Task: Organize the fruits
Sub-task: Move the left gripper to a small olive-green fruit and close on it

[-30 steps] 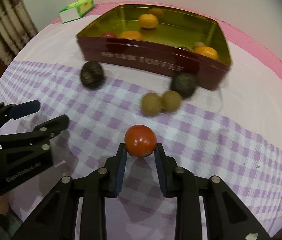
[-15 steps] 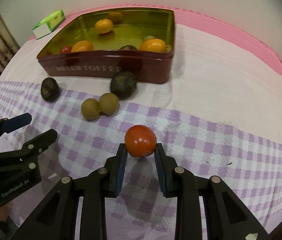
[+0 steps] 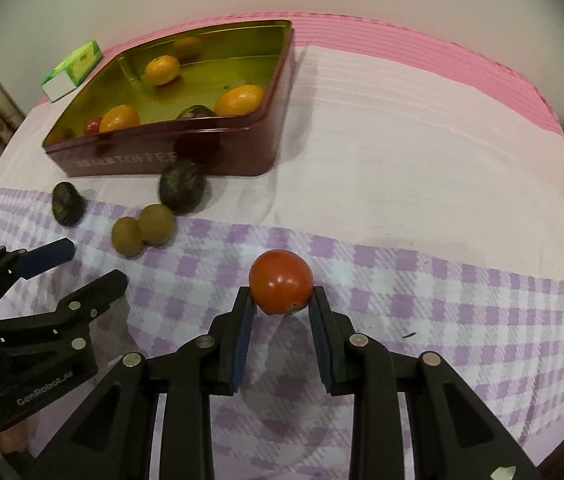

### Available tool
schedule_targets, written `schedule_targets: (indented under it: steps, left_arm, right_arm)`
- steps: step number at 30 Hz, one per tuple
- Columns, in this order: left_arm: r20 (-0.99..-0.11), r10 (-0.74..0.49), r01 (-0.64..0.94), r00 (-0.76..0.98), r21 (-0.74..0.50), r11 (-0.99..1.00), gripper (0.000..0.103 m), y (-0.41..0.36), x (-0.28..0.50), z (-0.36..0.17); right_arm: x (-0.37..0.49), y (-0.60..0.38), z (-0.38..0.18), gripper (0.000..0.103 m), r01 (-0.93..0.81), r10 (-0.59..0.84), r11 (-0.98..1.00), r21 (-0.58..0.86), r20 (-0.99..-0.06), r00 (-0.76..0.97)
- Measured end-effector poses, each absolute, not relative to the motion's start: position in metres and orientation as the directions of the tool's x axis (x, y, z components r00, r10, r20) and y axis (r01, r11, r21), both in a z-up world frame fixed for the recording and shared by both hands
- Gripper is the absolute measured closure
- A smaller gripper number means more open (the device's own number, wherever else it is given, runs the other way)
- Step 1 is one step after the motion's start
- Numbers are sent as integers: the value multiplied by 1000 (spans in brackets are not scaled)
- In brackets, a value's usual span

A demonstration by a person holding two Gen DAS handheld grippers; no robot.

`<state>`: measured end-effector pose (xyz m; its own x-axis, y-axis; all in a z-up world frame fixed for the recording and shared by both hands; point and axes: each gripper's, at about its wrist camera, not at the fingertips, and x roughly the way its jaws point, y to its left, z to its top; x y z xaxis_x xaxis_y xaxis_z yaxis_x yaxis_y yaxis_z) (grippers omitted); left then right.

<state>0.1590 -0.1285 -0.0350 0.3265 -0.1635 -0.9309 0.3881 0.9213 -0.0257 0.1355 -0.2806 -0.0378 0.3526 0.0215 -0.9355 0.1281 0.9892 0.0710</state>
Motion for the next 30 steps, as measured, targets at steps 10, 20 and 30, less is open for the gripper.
schedule_targets:
  steps: [10, 20, 30]
  left_arm:
    - [-929, -165, 404, 332, -18, 915, 38, -147, 171, -34]
    - [-930, -164, 412, 330, -14, 911, 38, -167, 180, -37]
    - [-924, -171, 412, 344, -15, 911, 57, -176, 186, -35]
  right_arm:
    - [143, -292, -36, 76, 138, 26, 987, 80, -934, 356]
    - [155, -288, -38, 76, 130, 22, 989, 74, -932, 362]
    - [163, -289, -39, 76, 134, 33, 987, 86, -933, 360]
